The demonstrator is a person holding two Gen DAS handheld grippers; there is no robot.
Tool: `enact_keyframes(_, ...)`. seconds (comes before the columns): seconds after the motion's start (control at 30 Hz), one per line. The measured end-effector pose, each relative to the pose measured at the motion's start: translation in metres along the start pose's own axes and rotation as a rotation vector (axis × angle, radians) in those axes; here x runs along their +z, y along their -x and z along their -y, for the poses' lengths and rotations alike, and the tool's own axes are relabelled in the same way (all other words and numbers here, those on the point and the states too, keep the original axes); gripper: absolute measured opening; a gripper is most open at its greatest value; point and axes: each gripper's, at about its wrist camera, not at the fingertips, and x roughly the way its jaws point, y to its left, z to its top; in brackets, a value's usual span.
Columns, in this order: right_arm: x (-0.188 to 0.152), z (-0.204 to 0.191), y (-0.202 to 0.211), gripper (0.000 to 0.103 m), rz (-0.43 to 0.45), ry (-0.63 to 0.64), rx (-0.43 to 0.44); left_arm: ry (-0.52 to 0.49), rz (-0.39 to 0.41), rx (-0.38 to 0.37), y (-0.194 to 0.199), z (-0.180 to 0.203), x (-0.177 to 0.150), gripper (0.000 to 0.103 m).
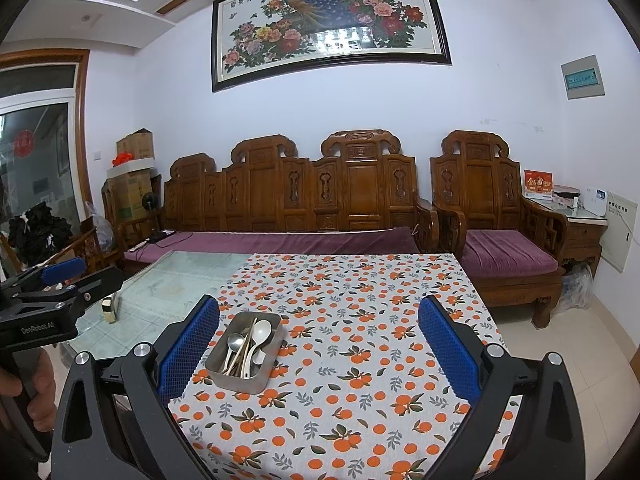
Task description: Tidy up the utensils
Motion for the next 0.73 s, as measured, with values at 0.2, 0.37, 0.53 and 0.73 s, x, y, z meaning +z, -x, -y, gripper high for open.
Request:
enact_keyframes(0.2,-0.0017,0.0011,-0.0004,0.100,0.001,-0.003,0.000,-0.001,0.000,0.002,0.0003,0.0001,-0.0009,0.095)
enact_keyframes(0.37,-0.0029,0.0012,0.0000,0.100,0.000,-0.003,0.001,0.002,0.001,0.000,0.0010,0.0001,-0.0013,0.095)
enact_keyframes(0.53,-0.0038,0.0016,0.0002,0.100,0.002,-0.004,0.001,0.000,0.001,0.001,0.0010,0.0001,-0.0015,0.095)
enact_keyframes(0.73,-0.0044,0.0014,0.0006,0.100,0.002,-0.004,0.001,0.000,0.001,0.003,0.0022,-0.0005,-0.0015,0.095)
